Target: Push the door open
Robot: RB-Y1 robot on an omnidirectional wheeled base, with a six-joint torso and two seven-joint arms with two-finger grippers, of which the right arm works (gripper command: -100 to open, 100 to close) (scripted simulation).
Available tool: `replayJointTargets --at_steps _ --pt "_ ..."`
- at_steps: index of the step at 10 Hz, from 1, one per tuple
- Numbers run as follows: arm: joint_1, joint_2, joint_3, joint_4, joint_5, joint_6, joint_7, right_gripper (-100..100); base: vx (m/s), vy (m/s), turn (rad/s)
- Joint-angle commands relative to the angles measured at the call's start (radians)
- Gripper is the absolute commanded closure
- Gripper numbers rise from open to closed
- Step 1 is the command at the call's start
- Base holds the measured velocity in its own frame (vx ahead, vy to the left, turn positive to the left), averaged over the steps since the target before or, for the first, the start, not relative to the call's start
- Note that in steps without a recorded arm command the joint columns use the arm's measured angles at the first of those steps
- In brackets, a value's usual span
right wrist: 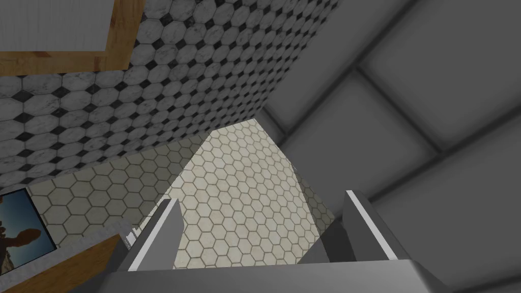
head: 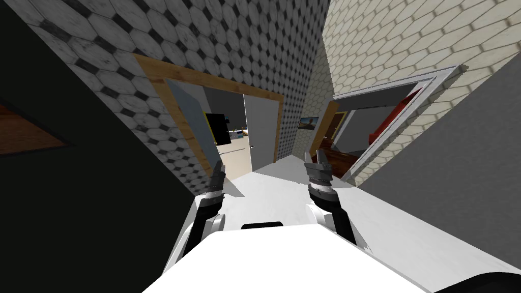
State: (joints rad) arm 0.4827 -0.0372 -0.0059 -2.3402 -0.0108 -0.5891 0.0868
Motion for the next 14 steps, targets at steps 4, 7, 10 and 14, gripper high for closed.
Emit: replayJointTargets --at_steps 4,7,10,14 --pt "-0.029 -0.014 -0.009 0.082 -0.008 -0.010 -0.003 -100 0.082 0.006 0.089" --pt "-0.052 -0.022 -0.015 0.145 -0.014 -0.018 -0.006 -100 0.098 0.000 0.095" --pt "-0.071 -0.028 -0.021 0.199 -0.020 -0.024 -0.008 -100 0.068 -0.006 0.068" --pt "-0.101 -0.037 -0.030 0.283 -0.028 -0.035 -0.012 -100 0.084 0.001 0.092"
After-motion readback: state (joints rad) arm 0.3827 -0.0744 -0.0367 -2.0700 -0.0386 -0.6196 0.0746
